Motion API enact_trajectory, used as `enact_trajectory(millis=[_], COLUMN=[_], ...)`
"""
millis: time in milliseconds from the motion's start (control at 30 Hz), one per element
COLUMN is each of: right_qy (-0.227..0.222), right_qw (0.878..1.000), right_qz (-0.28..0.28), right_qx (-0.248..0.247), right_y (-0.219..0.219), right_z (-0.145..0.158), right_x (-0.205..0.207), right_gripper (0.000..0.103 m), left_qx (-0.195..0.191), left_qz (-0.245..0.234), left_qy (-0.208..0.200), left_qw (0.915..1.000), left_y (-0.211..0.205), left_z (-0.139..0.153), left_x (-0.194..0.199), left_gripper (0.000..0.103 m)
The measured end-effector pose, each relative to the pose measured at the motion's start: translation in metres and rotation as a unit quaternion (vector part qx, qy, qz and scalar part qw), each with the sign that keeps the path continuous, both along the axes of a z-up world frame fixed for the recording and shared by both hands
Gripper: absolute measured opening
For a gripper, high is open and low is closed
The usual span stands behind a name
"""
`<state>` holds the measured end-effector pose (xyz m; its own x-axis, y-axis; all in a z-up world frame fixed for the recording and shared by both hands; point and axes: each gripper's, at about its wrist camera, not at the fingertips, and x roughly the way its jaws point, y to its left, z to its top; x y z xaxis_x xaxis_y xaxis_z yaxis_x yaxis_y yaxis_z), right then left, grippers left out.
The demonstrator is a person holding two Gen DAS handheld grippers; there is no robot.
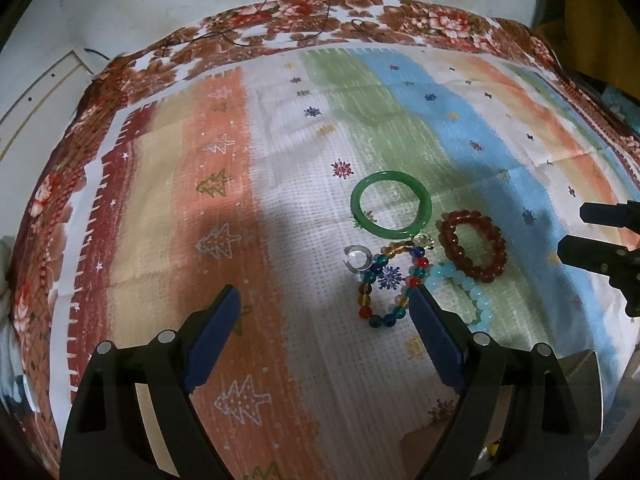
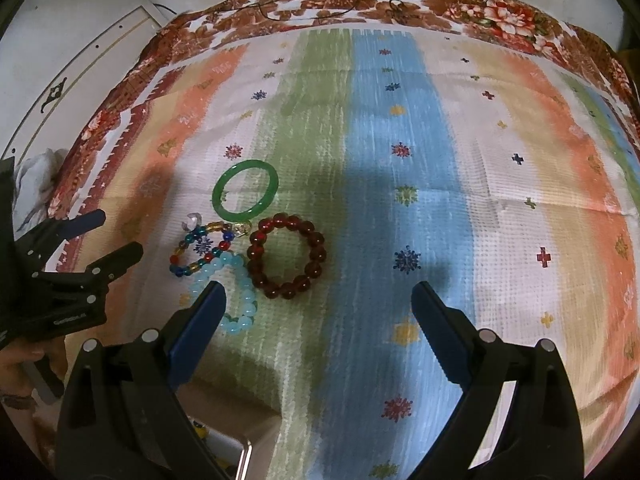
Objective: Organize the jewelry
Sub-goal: 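Move both open tools back toward the remaining bracelets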
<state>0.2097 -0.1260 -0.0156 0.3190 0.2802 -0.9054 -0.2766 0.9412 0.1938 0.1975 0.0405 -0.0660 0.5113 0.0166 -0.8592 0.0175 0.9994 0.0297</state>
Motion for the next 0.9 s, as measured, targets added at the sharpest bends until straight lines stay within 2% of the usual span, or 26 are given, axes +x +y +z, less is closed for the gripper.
enact_trajectory(millis=[267,633,900], right_qy=[0.019,0.049,0.073], right_qw=[1.0,0.999,0.997], right_qz=[-0.004,-0.01,-0.025], right_qx=[-0.005,-0.009,0.004], right_y=[0.001,0.004,0.001], right_z=[-0.016,-0.039,-0.054], right_x=[0.01,0.024,0.033], right_gripper=[0.093,0.093,0.093], left_qx=[0.004,-0.027,-0.019], left_qz=[-0.003,-0.01,-0.013], left_qy=[0.011,0.039,0.051], left_qw=[0.9999,0.9988,0.9984], left_y=[0.001,0.001,0.0], left_z=[-0.01,-0.027,-0.039], left_x=[0.008,0.022,0.03], left_gripper=[0.085,0.085,0.085])
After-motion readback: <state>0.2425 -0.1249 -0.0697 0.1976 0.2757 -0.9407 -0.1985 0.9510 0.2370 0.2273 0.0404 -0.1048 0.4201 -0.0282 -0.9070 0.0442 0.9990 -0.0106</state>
